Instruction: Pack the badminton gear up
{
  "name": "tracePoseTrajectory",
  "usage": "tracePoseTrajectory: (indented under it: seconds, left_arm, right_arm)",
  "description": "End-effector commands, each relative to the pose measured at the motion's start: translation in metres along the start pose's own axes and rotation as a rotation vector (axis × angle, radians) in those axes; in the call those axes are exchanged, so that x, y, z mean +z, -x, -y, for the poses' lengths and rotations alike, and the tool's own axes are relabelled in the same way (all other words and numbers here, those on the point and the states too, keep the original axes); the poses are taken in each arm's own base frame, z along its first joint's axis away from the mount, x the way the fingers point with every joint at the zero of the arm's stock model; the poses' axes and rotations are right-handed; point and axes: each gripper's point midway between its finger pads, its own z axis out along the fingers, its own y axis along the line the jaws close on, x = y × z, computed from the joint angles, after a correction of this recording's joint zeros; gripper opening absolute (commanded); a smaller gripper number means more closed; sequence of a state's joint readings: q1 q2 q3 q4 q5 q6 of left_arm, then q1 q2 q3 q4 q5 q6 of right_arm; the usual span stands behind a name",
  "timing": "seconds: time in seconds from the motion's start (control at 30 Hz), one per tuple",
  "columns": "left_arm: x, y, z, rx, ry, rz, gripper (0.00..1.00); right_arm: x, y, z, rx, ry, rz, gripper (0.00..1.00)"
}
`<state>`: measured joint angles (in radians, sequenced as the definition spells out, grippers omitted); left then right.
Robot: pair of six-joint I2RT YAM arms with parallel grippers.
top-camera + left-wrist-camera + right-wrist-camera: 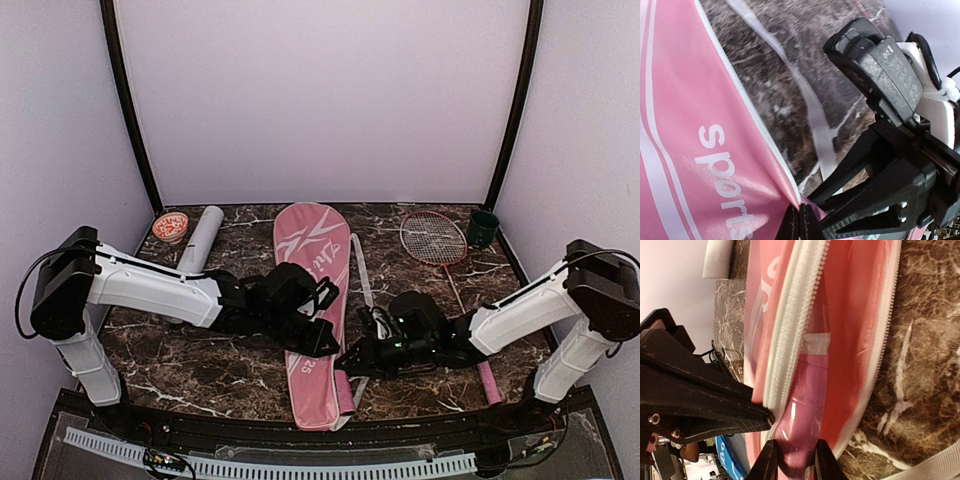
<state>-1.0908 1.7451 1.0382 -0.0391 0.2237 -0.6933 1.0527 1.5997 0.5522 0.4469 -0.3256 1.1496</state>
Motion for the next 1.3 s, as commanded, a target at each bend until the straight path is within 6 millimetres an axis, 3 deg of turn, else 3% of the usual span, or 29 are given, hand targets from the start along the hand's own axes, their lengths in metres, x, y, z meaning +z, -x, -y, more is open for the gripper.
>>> tracePoseTrajectory:
  seconds: [0.0, 0.2, 0.3, 0.53, 0.67, 0.77, 0.9, 1.1, 1.27]
  left_arm:
    - [-0.023, -0.018, 0.062, 0.070, -0.266, -0.066, 0.00]
    - [-0.028, -0.013, 0.084, 0.100, -0.380, -0.055, 0.00]
    - [-0.030, -0.012, 0.091, 0.100, -0.423, -0.055, 0.00]
    - [-0.041, -0.008, 0.098, 0.095, -0.464, -0.030, 0.00]
    - [-0.036, -0.012, 0.087, 0.060, -0.455, -0.038, 0.00]
    - [-0.030, -0.016, 0.076, 0.020, -0.450, -0.036, 0.00]
    - [-0.026, -0.014, 0.058, -0.036, -0.424, -0.004, 0.00]
    - [-0.026, 0.002, 0.030, -0.107, -0.328, 0.074, 0.00]
    - [-0.024, 0.007, 0.032, -0.168, -0.377, 0.101, 0.00]
  right_arm:
    - [-0.033, 0.066, -0.041, -0.056, 0.103, 0.329, 0.00]
    - [-0.015, 0.063, -0.040, -0.061, 0.121, 0.296, 0.00]
    - [0.002, 0.061, -0.018, -0.059, 0.076, 0.282, 0.00]
    - [0.007, 0.062, -0.012, -0.048, 0.077, 0.284, 0.00]
    - [-0.006, 0.068, -0.031, -0.050, 0.136, 0.311, 0.00]
    - [-0.031, 0.076, -0.054, -0.065, 0.177, 0.374, 0.00]
    - [-0.046, 0.083, -0.048, -0.081, 0.127, 0.436, 0.00]
    - [-0.027, 0.068, -0.023, -0.069, 0.102, 0.347, 0.00]
    - [-0.009, 0.060, -0.023, -0.091, 0.127, 0.269, 0.00]
